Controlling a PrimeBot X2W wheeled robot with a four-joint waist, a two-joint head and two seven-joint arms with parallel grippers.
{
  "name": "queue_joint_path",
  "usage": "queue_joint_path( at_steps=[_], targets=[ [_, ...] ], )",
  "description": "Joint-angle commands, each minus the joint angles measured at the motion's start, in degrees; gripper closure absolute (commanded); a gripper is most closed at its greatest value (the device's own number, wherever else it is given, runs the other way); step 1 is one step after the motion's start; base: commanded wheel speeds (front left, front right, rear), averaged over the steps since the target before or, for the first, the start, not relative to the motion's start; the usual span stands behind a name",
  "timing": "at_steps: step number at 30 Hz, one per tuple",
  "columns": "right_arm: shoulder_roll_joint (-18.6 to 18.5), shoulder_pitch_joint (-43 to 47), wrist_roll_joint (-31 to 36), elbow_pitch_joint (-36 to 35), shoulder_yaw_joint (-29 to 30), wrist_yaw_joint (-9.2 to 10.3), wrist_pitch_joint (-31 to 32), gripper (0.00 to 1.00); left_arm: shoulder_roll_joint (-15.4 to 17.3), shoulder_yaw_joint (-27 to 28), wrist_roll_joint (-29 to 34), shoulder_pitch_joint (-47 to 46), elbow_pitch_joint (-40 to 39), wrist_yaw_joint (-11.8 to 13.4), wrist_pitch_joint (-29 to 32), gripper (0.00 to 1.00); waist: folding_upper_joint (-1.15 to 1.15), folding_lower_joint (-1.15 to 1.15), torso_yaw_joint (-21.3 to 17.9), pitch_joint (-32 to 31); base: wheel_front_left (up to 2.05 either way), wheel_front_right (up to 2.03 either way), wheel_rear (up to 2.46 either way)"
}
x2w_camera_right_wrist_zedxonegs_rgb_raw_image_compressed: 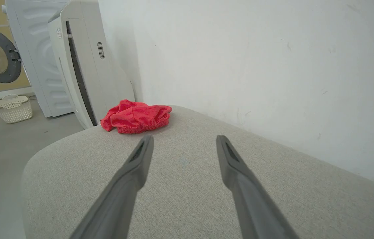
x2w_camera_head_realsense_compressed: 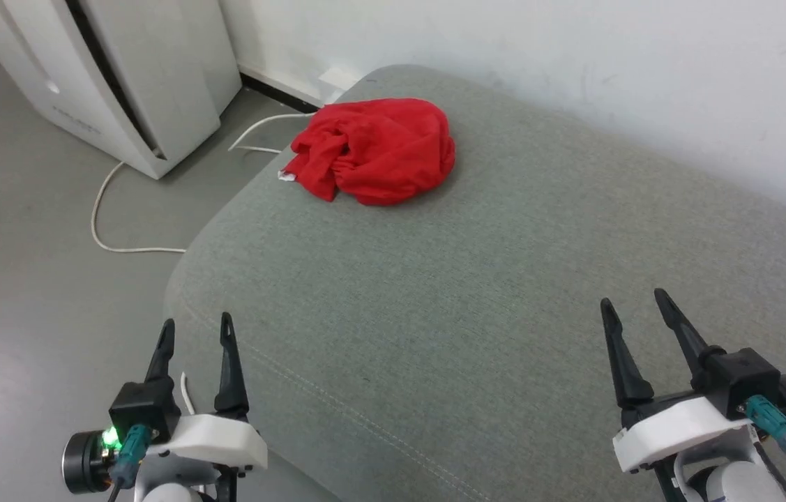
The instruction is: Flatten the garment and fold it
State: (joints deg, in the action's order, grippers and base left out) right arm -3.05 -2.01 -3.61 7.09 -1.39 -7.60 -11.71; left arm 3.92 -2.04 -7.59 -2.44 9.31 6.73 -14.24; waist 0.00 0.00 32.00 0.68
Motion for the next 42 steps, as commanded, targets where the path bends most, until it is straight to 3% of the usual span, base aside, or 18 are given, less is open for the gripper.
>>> queue_joint_path(
  at_steps=[1,10,14,23,30,36,42],
  targets=[
    [0.17,-0.9,-0.46,0.33,0.03,0.11,-0.6,0.0,0.34,0.1,-0.51,-0.76,0.44,0.59,-0.73,0.0,0.0,0.0,0.68,-0.01,0.0,0.0,0.0],
    [0.17,-0.82,-0.61,0.28,0.17,0.11,-0.73,0.0,0.34,0.34,-0.48,-0.69,0.06,0.67,-0.75,0.0,0.0,0.0,0.56,-0.04,0.0,0.0,0.0],
    [0.17,-1.04,-0.47,-0.02,-0.24,0.11,-0.46,0.0,0.2,0.57,-2.45,-2.14,0.25,-0.64,-0.75,0.0,0.0,0.0,-0.25,0.85,0.0,0.0,0.0],
    [0.17,-6.28,2.55,-3.43,-2.61,0.11,1.8,0.0,4.18,2.74,-7.8,-19.32,3.36,-5.48,5.53,0.0,0.0,0.0,-9.55,12.07,0.0,0.0,0.0],
    [0.17,-10.53,4.58,-5.77,-2.72,0.11,2.26,0.0,10.08,6.29,-12.96,-33.91,6.0,-8.18,15.68,0.0,0.0,0.0,-18.29,23.55,0.0,0.0,0.0],
    [0.17,-14.29,4.6,-6.53,-3.3,0.11,1.25,0.0,14.99,8.91,-18.26,-43.61,8.79,-9.43,28.08,0.0,0.0,0.0,-24.36,31.82,0.0,0.0,0.0],
    [0.17,-17.18,2.88,-6.23,-4.22,0.11,-0.31,0.0,19.29,12.43,-22.49,-48.95,11.18,-6.1,41.17,0.0,0.0,0.0,-29.14,37.72,0.0,0.0,0.0]
  ],
)
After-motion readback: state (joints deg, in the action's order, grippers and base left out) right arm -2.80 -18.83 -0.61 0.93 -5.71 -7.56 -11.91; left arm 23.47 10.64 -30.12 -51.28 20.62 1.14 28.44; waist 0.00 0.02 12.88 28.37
